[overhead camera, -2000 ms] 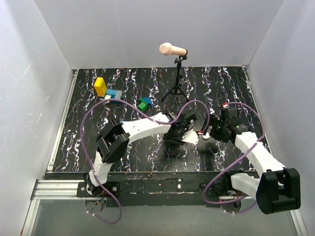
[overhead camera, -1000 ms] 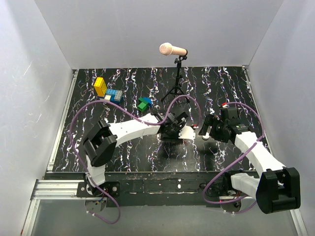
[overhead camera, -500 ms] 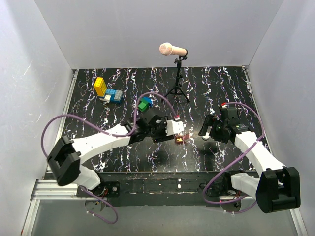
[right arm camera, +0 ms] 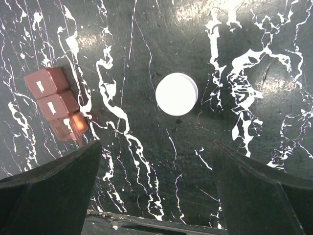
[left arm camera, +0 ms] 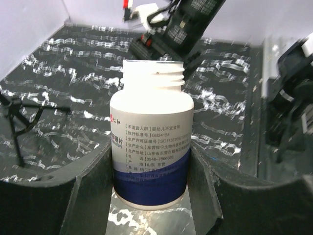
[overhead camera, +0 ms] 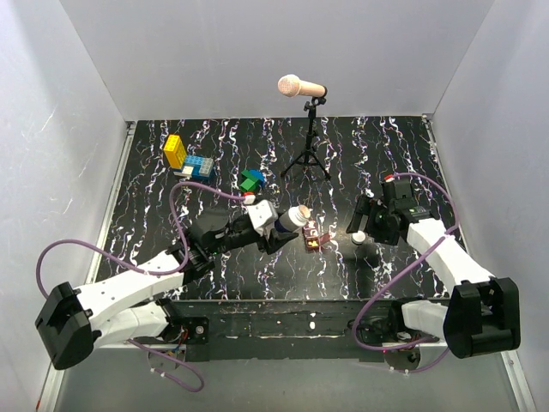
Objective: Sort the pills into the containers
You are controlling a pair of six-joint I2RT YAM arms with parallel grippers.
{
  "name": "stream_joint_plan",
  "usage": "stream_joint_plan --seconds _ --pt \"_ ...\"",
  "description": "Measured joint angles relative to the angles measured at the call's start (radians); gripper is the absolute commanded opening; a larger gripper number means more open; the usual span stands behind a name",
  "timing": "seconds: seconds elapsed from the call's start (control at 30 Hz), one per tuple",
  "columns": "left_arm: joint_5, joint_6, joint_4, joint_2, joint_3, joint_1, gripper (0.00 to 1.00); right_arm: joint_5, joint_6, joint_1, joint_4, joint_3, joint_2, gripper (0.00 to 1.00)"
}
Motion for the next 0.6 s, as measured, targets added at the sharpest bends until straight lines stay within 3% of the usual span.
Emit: stream_joint_plan --seconds 0.33,0.43,0.6 --pt "0.080 -0.319 0.487 -0.067 -0.180 0.040 0.00 0.034 -0.006 0.001 -0.042 0.085 0.087 0.98" --pt "0.084 -0.378 0.563 -0.066 -0.196 0.048 0.00 0.051 -0.008 0.004 -0.062 0.116 0.122 0.96" --pt "0.103 -0.396 0.589 -0.066 -0.191 0.048 0.00 0.079 -0.015 0.009 -0.096 0.173 0.212 0.82"
